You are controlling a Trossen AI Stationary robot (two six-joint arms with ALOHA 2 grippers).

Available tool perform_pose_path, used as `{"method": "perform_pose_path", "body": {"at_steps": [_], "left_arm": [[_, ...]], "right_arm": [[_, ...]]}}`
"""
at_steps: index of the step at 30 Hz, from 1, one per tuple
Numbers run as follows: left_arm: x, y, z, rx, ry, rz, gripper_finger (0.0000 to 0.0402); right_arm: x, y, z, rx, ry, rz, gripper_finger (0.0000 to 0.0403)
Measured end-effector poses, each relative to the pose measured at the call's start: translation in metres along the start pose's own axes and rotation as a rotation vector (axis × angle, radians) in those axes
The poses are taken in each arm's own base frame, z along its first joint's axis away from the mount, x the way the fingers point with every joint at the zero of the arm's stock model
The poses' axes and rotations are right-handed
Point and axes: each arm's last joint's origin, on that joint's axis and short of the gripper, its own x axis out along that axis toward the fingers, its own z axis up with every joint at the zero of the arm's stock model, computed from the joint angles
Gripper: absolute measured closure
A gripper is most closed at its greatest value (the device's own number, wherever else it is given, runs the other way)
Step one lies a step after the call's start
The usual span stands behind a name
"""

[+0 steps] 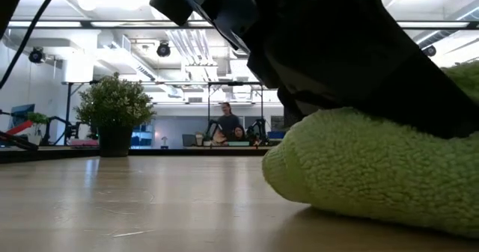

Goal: Roll microfiber towels into tight, uniform cylinder then place into a basket
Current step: Roll the green microfiber towel

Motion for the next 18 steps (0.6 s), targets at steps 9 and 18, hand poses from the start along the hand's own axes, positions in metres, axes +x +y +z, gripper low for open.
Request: {"method": "perform_pose_path", "body": {"at_steps": [9,18], "left_arm": [[-0.008,-0.001,0.003,0.06,0.017,0.023,0.0271],[-0.053,-0.022,0.023,0.302,0.018,0.246,0.0229]], "right_arm": [[-0.004,0.003,0.001,0.173,-0.009,0.011,0.0392],[-0.011,0.009,0.0,0.497,-0.015,0.01,0.0393]]}}
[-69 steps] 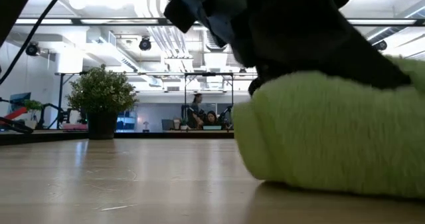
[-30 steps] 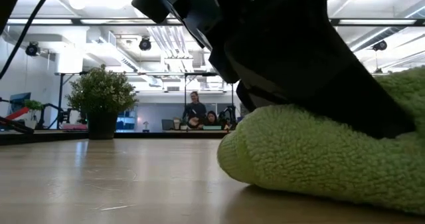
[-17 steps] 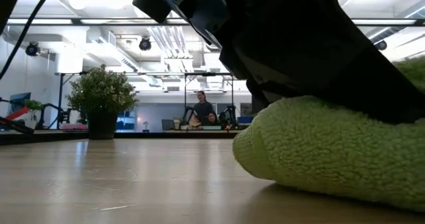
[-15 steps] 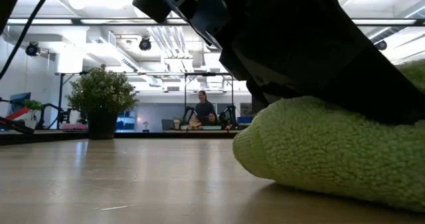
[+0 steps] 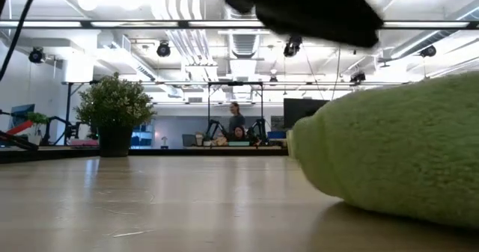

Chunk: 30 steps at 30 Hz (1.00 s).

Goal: Roll microfiber towels into tight, uniform cylinder then place into a basket
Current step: Roll the green microfiber towel

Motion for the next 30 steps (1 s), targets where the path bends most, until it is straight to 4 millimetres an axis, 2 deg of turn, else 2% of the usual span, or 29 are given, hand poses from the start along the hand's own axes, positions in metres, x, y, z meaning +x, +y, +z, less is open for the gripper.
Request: {"method": "perform_pose_path", "body": {"at_steps": [5,8,12,15,21,25,30], "left_arm": [[-0.006,-0.021,0.008,0.031,-0.08,-0.03,0.0228],[0.004,-0.036,0.004,0.048,-0.086,-0.039,0.0228],[0.023,-0.046,-0.012,0.079,-0.039,-0.016,0.0228],[0.033,-0.046,-0.016,0.13,-0.047,0.026,0.0228],[0.032,-0.044,-0.009,0.259,-0.105,0.087,0.0228],[0.033,-0.042,-0.009,0.257,-0.111,0.091,0.0228],[0.045,-0.036,-0.012,0.22,-0.154,0.131,0.0228]], "right_arm": [[-0.003,0.005,-0.004,0.276,-0.001,0.014,0.0393],[-0.005,0.01,-0.007,0.39,0.015,0.054,0.0391],[-0.007,0.012,-0.009,0.45,0.031,0.092,0.0391],[-0.006,0.013,-0.01,0.461,0.033,0.088,0.0391],[-0.008,0.012,-0.012,0.503,0.012,0.019,0.0391],[-0.011,0.012,-0.013,0.51,0.001,0.0,0.039],[-0.014,0.012,-0.013,0.528,-0.021,-0.033,0.039]]}}
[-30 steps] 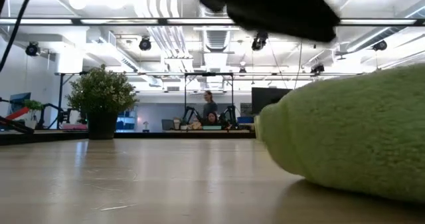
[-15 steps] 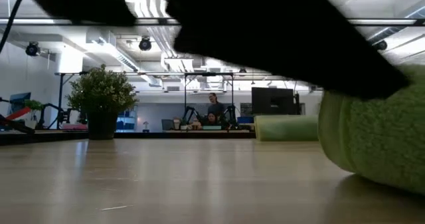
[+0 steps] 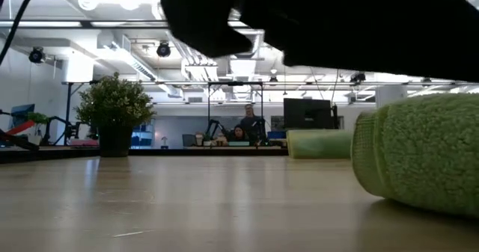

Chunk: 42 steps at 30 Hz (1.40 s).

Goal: Roll microfiber towels into tight, uniform cylinder then place into a basket
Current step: Roll the green microfiber towel

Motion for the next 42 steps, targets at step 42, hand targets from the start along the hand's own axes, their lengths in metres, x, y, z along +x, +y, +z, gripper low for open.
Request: {"method": "perform_pose_path", "body": {"at_steps": [42], "left_arm": [[0.038,0.021,-0.043,-0.109,-0.002,-0.008,0.0228]], "right_arm": [[-0.024,0.002,-0.001,-0.036,0.181,0.184,0.039]]}}
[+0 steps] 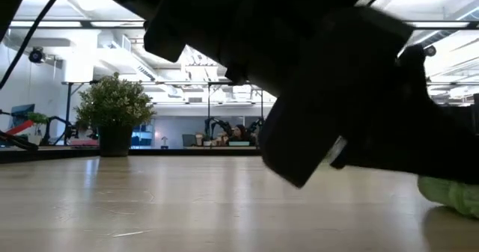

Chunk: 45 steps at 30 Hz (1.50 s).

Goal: Roll microfiber towels into tight, uniform cylinder then place into a basket
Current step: Roll the green microfiber towel, then put the green microfiber towel into the yellow bin

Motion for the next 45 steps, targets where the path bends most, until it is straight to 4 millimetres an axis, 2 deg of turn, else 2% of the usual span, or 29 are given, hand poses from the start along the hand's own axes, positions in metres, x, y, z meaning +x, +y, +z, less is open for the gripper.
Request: {"method": "perform_pose_path", "body": {"at_steps": [12,15,19,24,28,32,37,45], "left_arm": [[0.0,0.003,0.013,-0.004,-0.026,0.007,0.0228],[0.0,0.004,0.016,-0.006,-0.036,0.011,0.0228],[0.0,0.004,0.018,-0.006,-0.042,0.013,0.0228],[-0.006,0.002,0.046,-0.002,-0.122,0.019,0.0228],[-0.011,-0.001,0.06,-0.003,-0.162,0.017,0.0228],[-0.003,-0.005,0.05,-0.011,-0.144,0.009,0.0228],[0.019,-0.013,0.028,-0.008,-0.096,0.0,0.0228],[0.028,-0.011,0.032,-0.058,-0.089,-0.038,0.0228]], "right_arm": [[-0.002,-0.002,-0.001,-0.041,0.015,-0.006,0.0386],[-0.002,-0.001,-0.002,-0.047,0.035,0.014,0.0362],[-0.002,-0.001,-0.002,-0.041,0.037,0.017,0.0309],[-0.003,-0.001,-0.002,-0.033,0.037,0.017,0.0253],[-0.003,0.0,-0.003,-0.035,0.035,0.019,0.0235],[-0.003,-0.001,-0.003,-0.05,0.035,0.018,0.023],[-0.003,-0.001,-0.003,-0.084,0.033,0.018,0.023],[-0.008,-0.003,-0.001,-0.169,-0.002,-0.013,0.0229]]}}
